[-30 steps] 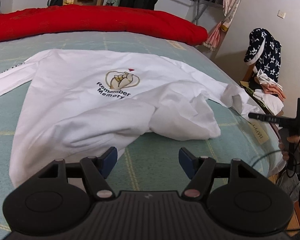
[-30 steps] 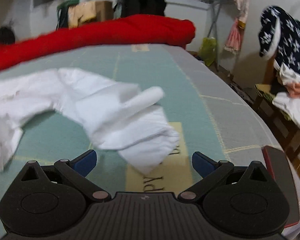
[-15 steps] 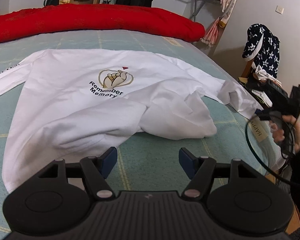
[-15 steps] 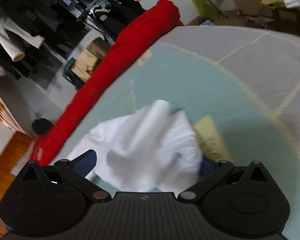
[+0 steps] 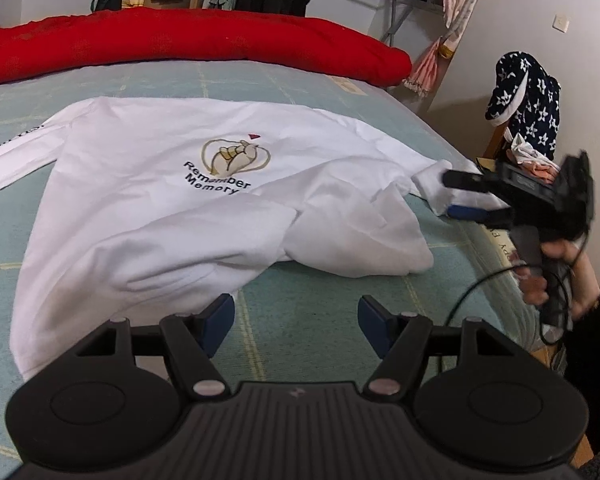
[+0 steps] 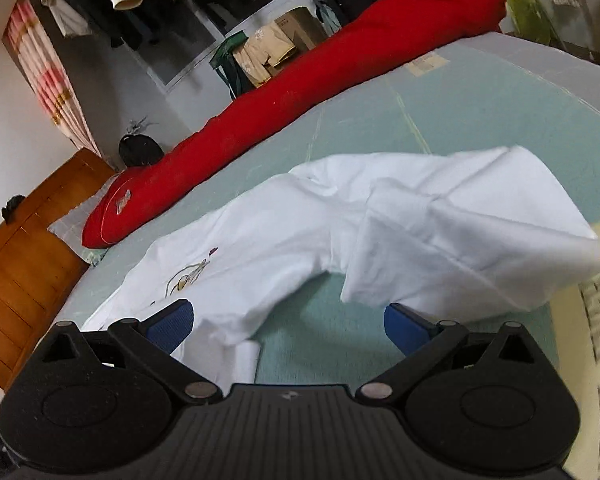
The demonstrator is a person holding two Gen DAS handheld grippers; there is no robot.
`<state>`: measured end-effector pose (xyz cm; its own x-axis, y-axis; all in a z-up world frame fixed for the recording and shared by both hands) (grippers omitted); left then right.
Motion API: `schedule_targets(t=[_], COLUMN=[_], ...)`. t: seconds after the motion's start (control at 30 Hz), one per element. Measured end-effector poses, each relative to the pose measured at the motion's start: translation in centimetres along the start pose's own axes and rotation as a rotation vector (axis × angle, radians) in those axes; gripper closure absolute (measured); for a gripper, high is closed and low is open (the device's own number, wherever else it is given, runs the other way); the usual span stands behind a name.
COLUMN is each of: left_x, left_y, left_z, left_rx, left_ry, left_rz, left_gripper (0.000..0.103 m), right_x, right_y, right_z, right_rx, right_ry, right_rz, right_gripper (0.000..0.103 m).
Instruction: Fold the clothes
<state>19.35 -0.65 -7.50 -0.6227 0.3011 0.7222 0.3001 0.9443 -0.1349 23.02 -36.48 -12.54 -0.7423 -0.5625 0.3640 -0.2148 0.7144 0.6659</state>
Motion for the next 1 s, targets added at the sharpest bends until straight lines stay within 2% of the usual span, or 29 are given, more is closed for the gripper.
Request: schedule_targets(t=[0.07,0.23,0.37,0.53,0.7,0.77,0.8,0.83,0.9,1.0], left_x=[-0.2,-0.9,-0.9,-0.8,-1.0,-1.1,-1.2,-1.2,-1.3,-1.5], left_y=[0.3,0.1,-0.5,-0.9,-0.8,-0.8,-0.8,-0.9,-0.9,-1.0], left_z=[0.0,0.2,0.2,0.2,0.2,0.3,0.3,0.3,0.4,0.5], left_rx=[0.007,0.015,-0.003,-0.013,-0.009,-0.010,-0.010,-0.011,-0.012,-0.012], left_ry=[0.003,0.017,0.015,0.015,0.021,0.024,0.026,0.028,0.031,0.035], left_rz=[-0.004,0.004,0.018,0.016,0.011,0.009,0.010,0.011,0.013,0.015], left_gripper=[0.035,0.035,0.035,0.035,0.035,0.035,0.035,0.035,0.035,0.035], right_x=[1.4,4.6,4.2,3.4,5.3,6.0,6.1,6.2,6.4,6.4], right_y=[-1.0,-4.3,-4.2,-3.4,-5.9,-7.3,-7.9,-8.4,-9.2,-9.6], right_z=[0.3,0.6,0.9,1.6,0.4,0.0,-0.1,-0.1,0.0,0.1], right_rx=[-0.029,-0.051,0.058,0.167,-0.037,-0.128,-0.164,-0.185,-0.212,-0.211], right_ry=[-0.026,-0.082,-0.052,-0.008,-0.127,-0.178,-0.195,-0.205,-0.217,-0.209], right_rz=[0.022,0.161,0.253,0.288,0.168,0.127,0.117,0.115,0.113,0.113], right_gripper=[0.000,0.000,0.000,0.000,0.002,0.009,0.017,0.024,0.032,0.036])
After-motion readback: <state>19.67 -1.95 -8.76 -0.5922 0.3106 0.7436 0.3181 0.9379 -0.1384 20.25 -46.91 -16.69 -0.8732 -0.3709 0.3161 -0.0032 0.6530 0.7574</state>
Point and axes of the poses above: each gripper's, at about its wrist camera, not at the fingertips, and x roughly against the way its jaws point, y to its left, z to its underside, the point moved 6 cm from there along -x, roughly the way its jaws point, and after that the axes turned 10 degrees about -z, right-handed, at the moved point
